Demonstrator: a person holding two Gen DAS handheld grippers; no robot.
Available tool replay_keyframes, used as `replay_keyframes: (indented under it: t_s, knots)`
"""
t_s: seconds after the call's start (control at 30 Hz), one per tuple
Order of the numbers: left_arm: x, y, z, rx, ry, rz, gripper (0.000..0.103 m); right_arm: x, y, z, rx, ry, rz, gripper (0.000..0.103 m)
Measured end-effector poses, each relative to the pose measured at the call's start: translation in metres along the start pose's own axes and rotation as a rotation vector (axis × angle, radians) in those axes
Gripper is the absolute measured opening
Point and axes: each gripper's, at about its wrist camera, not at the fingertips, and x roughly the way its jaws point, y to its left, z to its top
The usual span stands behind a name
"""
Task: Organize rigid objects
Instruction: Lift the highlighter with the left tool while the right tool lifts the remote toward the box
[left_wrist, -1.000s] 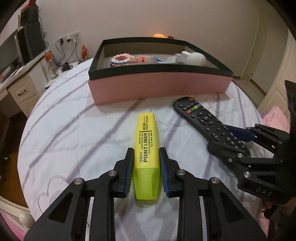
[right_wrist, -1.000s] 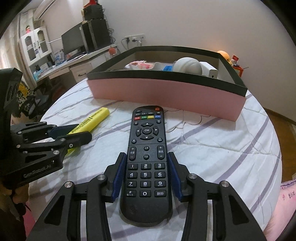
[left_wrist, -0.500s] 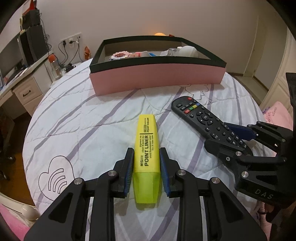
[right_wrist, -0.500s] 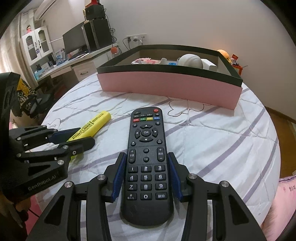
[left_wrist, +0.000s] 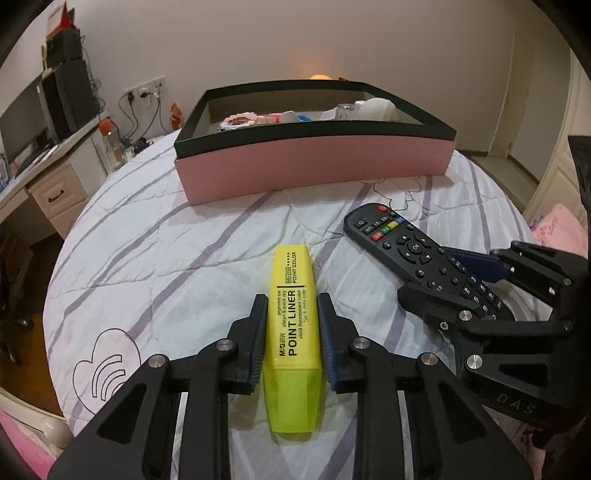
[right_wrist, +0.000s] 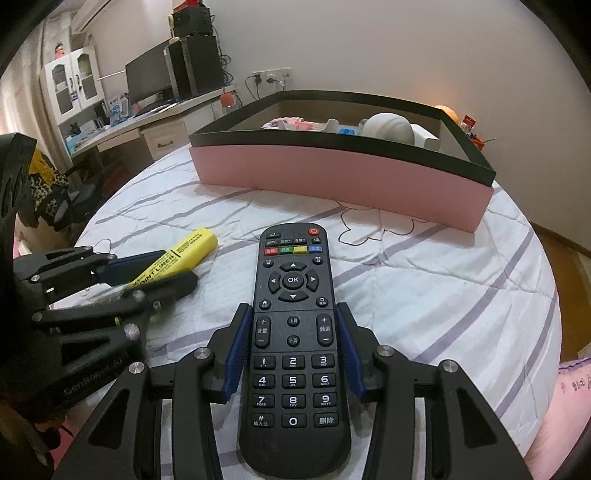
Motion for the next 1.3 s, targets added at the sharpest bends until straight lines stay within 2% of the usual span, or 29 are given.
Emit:
replay_keyframes:
  t_s: [0.23,0.37,0.7,1.03,1.3]
  knots:
    - [-0.006,0.002,-0.003,-0.001,0.004,-0.01,0.026,-0.004,-0.004,-0.003,0.014,-0.021,0.036,0.045]
    - [-0.013,0.005,-0.004,-0.009,0.002,-0.016,0.026,-0.009,-0.01,-0.006,0.067,-0.035,0.106,0.045]
    - [-0.059,0.018,0.009,-0.043,-0.107,-0.013,0.026,-0.039,-0.006,0.002,0.086,-0.116,0.174,0.045]
    - [-0.102,0.021,0.055,-0.013,-0.257,-0.02,0.026,-0.084,-0.012,0.032,0.058,-0.251,0.193,0.045]
    - [-0.1,0.008,0.115,0.072,-0.325,-0.019,0.026,-0.099,-0.029,0.077,0.003,-0.323,0.152,0.045]
